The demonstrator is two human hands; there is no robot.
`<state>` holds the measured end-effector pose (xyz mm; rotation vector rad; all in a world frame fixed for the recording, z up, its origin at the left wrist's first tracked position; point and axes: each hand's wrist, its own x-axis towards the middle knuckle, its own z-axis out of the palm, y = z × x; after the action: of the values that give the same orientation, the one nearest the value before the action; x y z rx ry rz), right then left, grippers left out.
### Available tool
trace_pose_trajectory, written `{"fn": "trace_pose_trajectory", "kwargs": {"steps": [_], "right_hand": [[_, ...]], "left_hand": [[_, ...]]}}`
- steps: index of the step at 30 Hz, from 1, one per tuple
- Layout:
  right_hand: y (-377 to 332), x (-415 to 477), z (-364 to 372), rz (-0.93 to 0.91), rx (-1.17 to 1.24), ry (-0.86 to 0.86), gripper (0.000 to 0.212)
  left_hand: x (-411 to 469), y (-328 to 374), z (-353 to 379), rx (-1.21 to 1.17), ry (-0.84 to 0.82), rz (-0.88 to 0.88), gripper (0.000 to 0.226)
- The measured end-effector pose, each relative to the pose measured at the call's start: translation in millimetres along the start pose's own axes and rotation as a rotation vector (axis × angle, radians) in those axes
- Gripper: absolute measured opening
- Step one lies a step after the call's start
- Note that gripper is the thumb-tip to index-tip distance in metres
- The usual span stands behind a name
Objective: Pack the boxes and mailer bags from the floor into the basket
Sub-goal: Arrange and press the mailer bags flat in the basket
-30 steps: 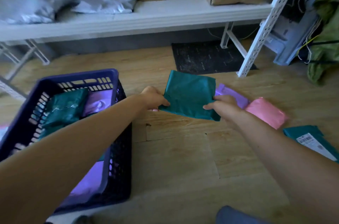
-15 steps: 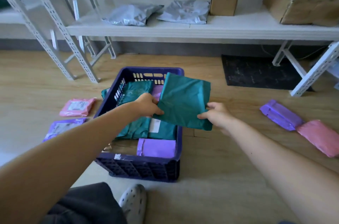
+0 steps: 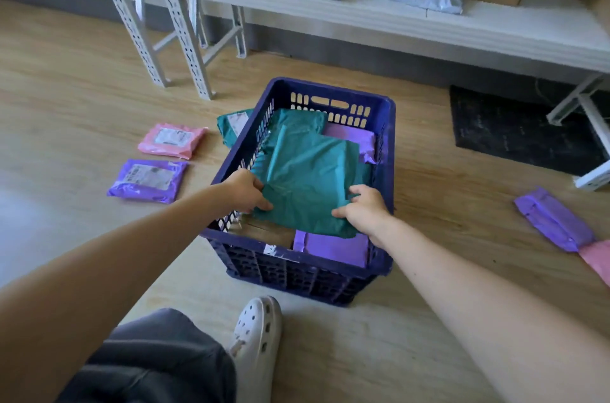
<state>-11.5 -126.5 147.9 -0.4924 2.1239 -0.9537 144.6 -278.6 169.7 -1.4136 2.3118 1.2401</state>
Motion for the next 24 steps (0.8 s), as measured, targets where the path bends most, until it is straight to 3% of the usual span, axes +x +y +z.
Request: {"fn": "trace_pose_trajectory", "kwargs": {"steps": [3, 9, 14, 18, 22, 24], "right_hand": [[1.1, 7.7, 19.8, 0.029, -0.03, -0.015, 0.074], [0.8, 19.3, 40.0, 0.08, -0.067, 0.012, 0.068], [5.4, 24.7, 46.8, 0.107, -0.085, 0.051, 0.064], [8.3, 24.4, 41.5, 0.11, -0.134, 0.145, 0.058], [10.1, 22.3, 33.2, 0.148, -0.188, 0.195, 0.058], [11.6, 22.2, 29.9, 0.165, -0.228, 0.225, 0.058]], "left_hand": [[10.2, -9.7, -2.5, 0.031, 0.006, -0.024, 0.012], [30.8, -23.2, 3.1, 0.042, 0.002, -0.066, 0.024], [40.9, -29.5, 16.5, -0.034, 0.003, -0.079, 0.011], [43.9, -26.0, 29.1, -0.057, -0.022, -0.039, 0.028], [47.8, -19.1, 40.5, -0.083, 0.013, -0.002, 0.023], [50.4, -14.6, 45.0, -0.09, 0.018, 0.004, 0.035]]}}
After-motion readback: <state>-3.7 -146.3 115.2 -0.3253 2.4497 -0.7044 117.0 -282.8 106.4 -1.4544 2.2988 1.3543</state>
